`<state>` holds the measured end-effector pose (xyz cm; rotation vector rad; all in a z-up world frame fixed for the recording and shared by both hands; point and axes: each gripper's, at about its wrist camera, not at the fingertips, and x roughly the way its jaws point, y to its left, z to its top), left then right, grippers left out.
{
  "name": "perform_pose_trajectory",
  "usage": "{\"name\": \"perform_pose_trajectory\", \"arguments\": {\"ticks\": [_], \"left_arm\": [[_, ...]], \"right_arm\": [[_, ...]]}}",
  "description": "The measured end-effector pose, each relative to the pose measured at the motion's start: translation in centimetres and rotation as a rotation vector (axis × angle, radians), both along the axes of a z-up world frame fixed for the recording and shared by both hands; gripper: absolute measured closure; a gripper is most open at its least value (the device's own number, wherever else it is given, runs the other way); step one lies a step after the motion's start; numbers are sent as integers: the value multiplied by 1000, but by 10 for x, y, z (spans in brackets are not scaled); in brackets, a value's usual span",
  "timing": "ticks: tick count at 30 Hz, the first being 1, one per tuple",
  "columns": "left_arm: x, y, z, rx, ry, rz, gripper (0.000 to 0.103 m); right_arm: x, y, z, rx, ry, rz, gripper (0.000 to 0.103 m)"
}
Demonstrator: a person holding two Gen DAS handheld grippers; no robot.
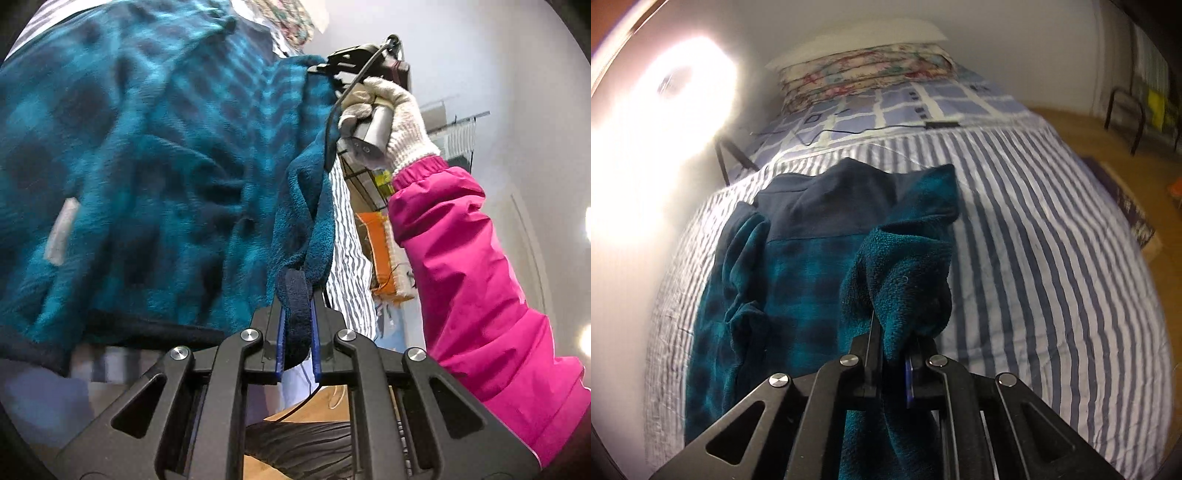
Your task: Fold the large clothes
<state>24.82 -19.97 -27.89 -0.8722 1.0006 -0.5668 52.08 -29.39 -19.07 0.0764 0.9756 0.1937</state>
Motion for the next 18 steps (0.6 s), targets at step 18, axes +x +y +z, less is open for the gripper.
{"name": "perform_pose_trajectory", "arguments": {"ticks": [18], "left_arm": [[-17, 41, -28, 15, 67, 83, 94]], "right_arm": [[22, 155, -79, -244, 33, 224, 89]]}}
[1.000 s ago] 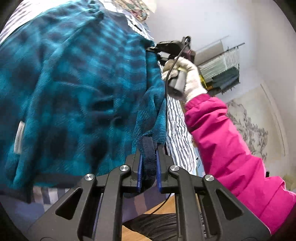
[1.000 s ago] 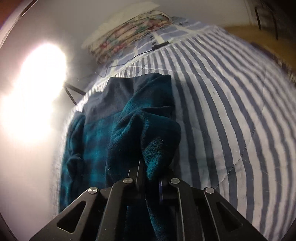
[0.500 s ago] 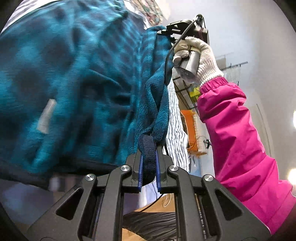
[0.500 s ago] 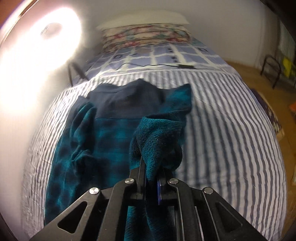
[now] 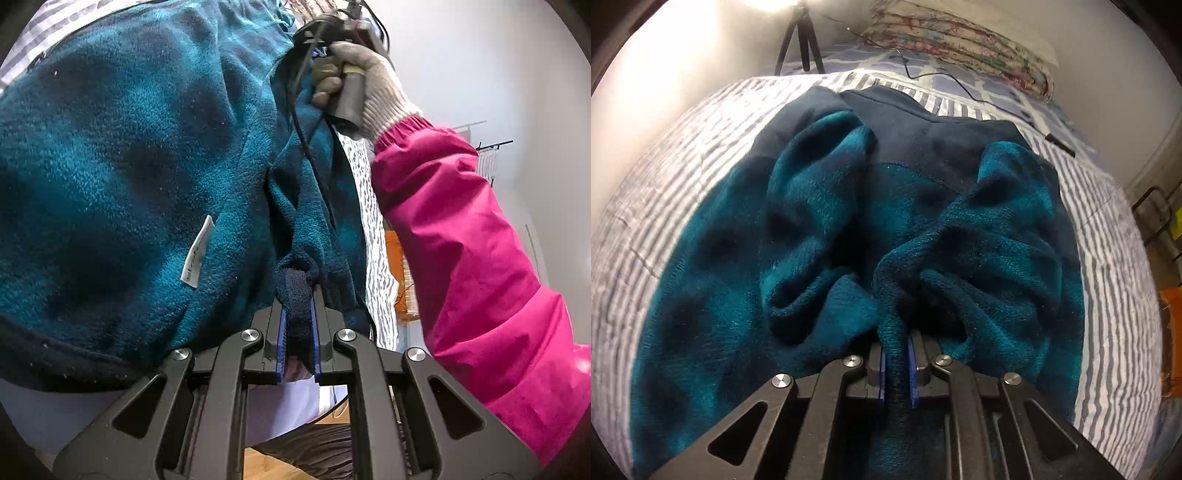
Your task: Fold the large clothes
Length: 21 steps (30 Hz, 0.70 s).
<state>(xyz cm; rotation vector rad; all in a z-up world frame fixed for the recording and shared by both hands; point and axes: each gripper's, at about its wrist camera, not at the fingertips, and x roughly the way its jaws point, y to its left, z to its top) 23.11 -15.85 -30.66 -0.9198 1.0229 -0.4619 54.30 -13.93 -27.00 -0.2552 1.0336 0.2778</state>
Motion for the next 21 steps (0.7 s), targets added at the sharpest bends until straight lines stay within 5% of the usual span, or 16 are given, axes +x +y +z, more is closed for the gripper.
{"name": "perform_pose_trajectory", "arguments": {"ticks": [4, 10, 16, 21], "left_arm": [[-2, 0, 3, 28, -16, -2, 94], [-10, -7, 14, 92, -47, 2, 94], [-22, -18, 21, 173, -84, -16, 94], [-30, -23, 22, 236, -80, -24, 95]], "right_arm": [[-22, -51, 50, 229, -11, 15, 62], [-88, -146, 117, 441, -66, 29, 60], [-183, -215, 150, 468, -118, 72, 60], [-255, -237, 124, 448, -65, 106, 60]]}}
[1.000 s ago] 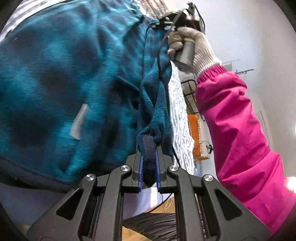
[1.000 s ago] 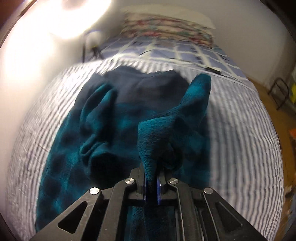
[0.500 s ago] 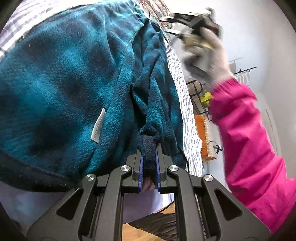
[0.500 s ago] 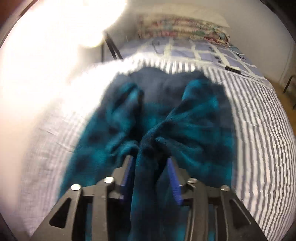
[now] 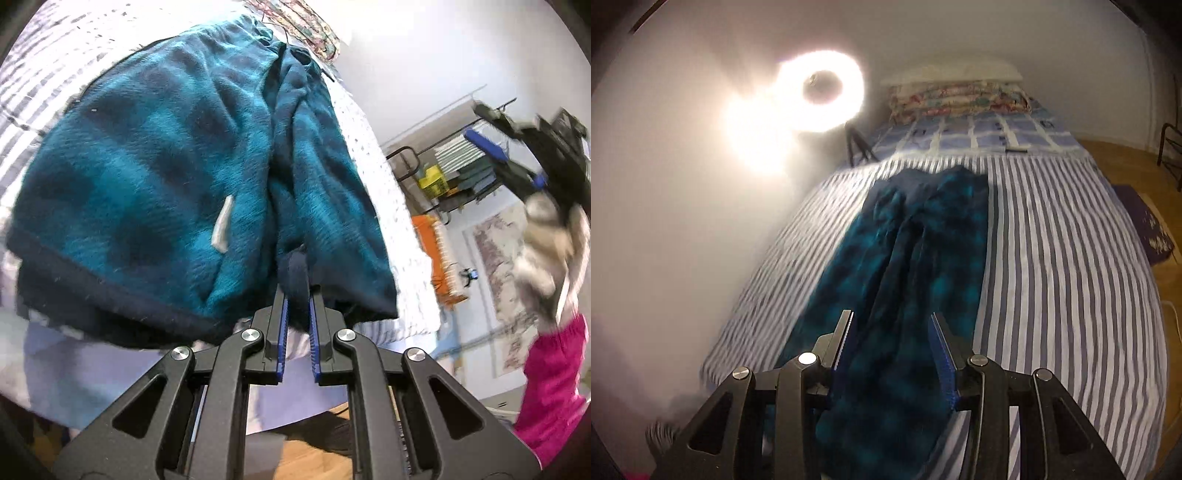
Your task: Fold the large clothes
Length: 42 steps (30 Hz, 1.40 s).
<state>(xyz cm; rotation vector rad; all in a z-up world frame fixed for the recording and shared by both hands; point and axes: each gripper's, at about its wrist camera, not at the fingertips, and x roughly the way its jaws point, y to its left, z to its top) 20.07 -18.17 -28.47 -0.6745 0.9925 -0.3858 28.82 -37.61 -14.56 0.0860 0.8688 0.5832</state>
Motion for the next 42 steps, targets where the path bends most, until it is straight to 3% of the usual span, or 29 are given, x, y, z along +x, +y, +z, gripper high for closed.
{"name": "perform_pose_trajectory", "arguments": {"ticks": [4, 7, 11, 17, 19, 21, 23, 25, 30, 34, 38, 40, 42], "left_arm": [[-12, 11, 3, 13, 16, 23, 95], [-26, 27, 21, 29, -13, 5, 95], [-32, 48, 56, 40, -69, 15, 94], [-10, 86, 102, 132, -135, 37, 94], [-1, 91, 111, 160, -149, 35, 94], [6, 97, 116, 191, -166, 38, 94], [12, 103, 116, 203, -176, 43, 94], [14, 109, 114, 190, -171, 56, 95], [17, 114, 106, 180, -162, 61, 95], [19, 111, 101, 196, -143, 60, 95], [22, 106, 99, 190, -134, 46, 95], [26, 100, 97, 185, -125, 32, 95], [33, 89, 96, 191, -118, 1, 94]], "right_arm": [[-32, 13, -43, -54, 42, 49, 60], [-37, 25, -70, -34, 95, 64, 60], [-32, 52, -102, -85, 147, 69, 43], [-38, 79, -141, -183, 206, 73, 44], [-44, 87, -149, -260, 165, 89, 54], [-47, 90, -153, -306, 130, 97, 71], [-47, 84, -151, -286, 128, 84, 87], [-50, 77, -142, -261, 112, 63, 91], [-84, 72, -107, -275, -84, 106, 91], [-83, 88, -138, -362, -47, 138, 91], [-80, 79, -122, -235, 0, 204, 89], [-87, 71, -113, -173, 12, 230, 82], [-92, 71, -111, -167, 15, 225, 82]]}}
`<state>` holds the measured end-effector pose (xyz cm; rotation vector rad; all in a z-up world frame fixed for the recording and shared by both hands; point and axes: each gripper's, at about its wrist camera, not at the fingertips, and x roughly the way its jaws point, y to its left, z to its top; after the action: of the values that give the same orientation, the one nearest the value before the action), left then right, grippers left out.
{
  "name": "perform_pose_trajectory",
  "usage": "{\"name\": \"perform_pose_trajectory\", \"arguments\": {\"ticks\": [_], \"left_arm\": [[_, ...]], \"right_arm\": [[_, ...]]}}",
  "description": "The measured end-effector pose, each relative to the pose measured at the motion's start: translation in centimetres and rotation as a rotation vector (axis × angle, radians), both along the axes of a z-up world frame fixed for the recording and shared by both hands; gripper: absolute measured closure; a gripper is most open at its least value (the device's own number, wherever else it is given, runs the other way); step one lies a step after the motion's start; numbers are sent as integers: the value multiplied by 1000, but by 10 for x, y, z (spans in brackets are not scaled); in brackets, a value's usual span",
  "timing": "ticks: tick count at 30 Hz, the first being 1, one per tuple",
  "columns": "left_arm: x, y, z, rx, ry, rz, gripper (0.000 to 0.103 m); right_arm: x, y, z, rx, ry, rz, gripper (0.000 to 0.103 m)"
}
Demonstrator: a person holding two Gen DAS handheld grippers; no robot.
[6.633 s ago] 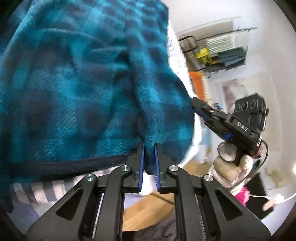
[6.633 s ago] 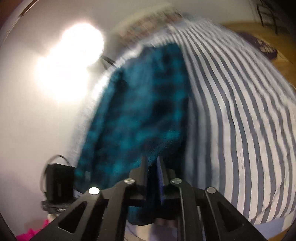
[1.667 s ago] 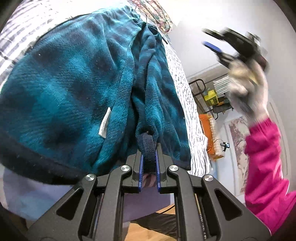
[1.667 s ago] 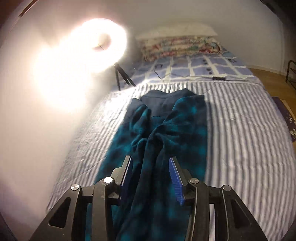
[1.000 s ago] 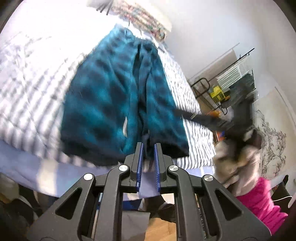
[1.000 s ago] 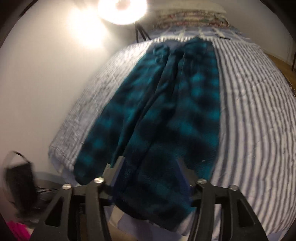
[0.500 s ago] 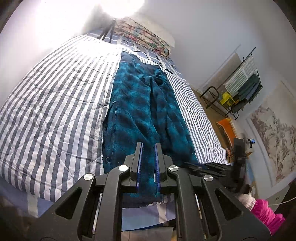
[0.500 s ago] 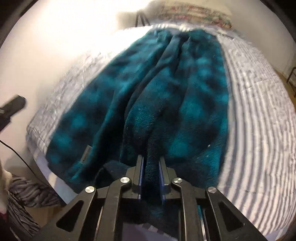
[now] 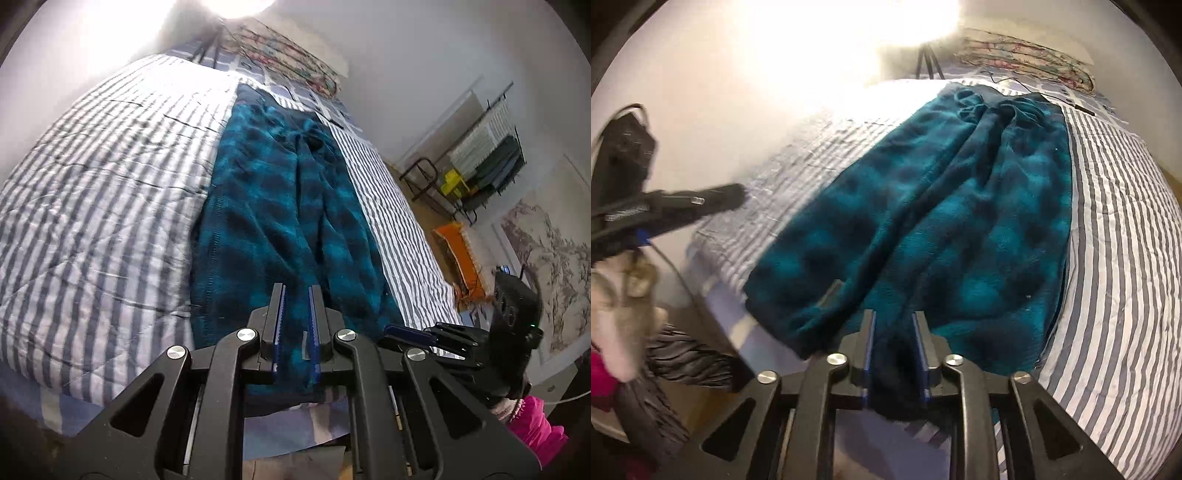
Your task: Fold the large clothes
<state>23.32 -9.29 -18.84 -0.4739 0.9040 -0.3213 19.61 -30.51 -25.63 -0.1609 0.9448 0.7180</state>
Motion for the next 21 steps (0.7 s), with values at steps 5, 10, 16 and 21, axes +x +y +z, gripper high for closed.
{"name": "perform_pose_trajectory", "arguments": {"ticks": [5, 10, 16, 21], "left_arm": [[6, -23, 9, 9, -21, -60, 94], [6, -27, 9, 4, -23, -73, 94], [5, -22, 8, 6, -20, -63, 95], [4, -18, 9, -9, -23, -57, 95]], "right_arm": [[12, 1, -13, 51, 85, -71, 58], [34, -4, -19, 156, 154, -130, 84], [30, 4, -22, 108, 130, -108, 103], [23, 3, 0, 106, 25, -118, 102]]}}
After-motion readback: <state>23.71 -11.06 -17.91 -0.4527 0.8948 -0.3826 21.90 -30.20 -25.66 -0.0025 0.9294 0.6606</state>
